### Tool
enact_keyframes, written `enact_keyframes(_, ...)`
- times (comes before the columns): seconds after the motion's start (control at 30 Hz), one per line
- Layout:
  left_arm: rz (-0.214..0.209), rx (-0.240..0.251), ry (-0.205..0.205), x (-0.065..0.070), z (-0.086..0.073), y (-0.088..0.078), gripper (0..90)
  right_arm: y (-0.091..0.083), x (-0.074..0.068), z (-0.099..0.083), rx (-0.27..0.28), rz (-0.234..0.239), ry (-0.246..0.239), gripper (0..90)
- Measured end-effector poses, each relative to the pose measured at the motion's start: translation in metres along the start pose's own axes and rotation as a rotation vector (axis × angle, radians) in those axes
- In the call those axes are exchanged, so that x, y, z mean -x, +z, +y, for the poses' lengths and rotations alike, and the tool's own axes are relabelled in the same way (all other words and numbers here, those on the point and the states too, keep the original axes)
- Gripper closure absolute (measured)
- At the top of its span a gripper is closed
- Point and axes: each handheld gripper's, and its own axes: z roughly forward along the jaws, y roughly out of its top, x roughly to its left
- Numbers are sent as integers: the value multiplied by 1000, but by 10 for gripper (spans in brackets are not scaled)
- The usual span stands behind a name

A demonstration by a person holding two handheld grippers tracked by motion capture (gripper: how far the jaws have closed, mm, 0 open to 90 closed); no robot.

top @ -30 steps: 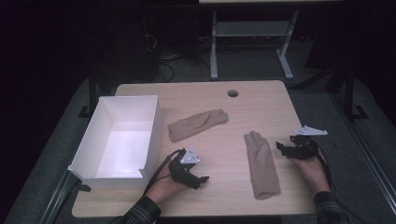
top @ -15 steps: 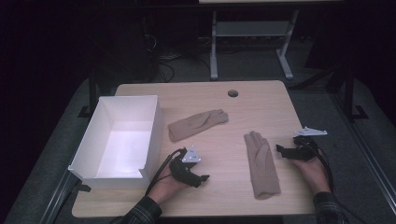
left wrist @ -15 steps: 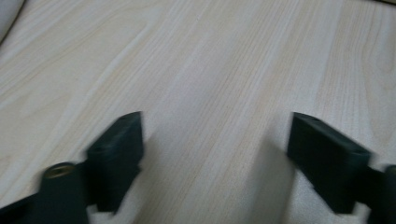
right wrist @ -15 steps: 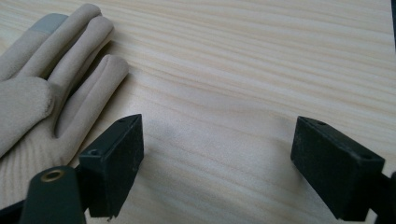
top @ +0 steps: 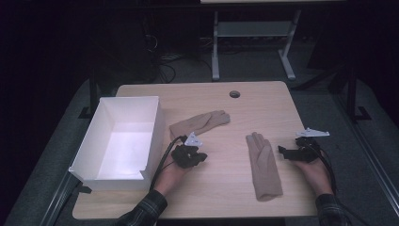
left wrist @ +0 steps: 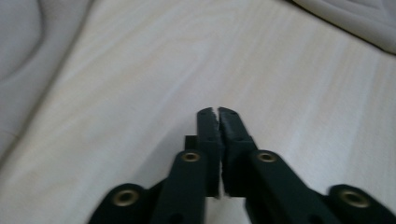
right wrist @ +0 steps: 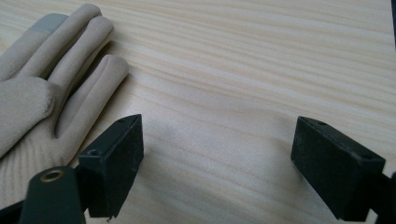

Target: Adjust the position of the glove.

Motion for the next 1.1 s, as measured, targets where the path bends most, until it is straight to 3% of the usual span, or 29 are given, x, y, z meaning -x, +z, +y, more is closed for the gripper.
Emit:
enact_keyframes(0.23, 80, 16, -19, -21, 24, 5, 894, 0, 0, 0, 0, 0, 0, 167)
enact_keyframes(0.47, 119, 50, -48, -44, 32, 15, 895, 0, 0, 0, 0, 0, 0, 167)
enact_keyframes(0.57, 159, 41, -57, -58, 37, 24, 894, 0, 0, 0, -1, 3, -1, 167)
enact_keyframes(0.67, 168, 43, -70, -63, 39, 30, 894, 0, 0, 0, -2, 3, -1, 167)
enact_keyframes(0.9, 231, -3, -82, -78, 36, 47, 894, 0, 0, 0, -1, 4, -1, 167)
enact_keyframes(1.1, 219, 1, -103, -81, 34, 50, 896, 0, 0, 0, -1, 4, -2, 167)
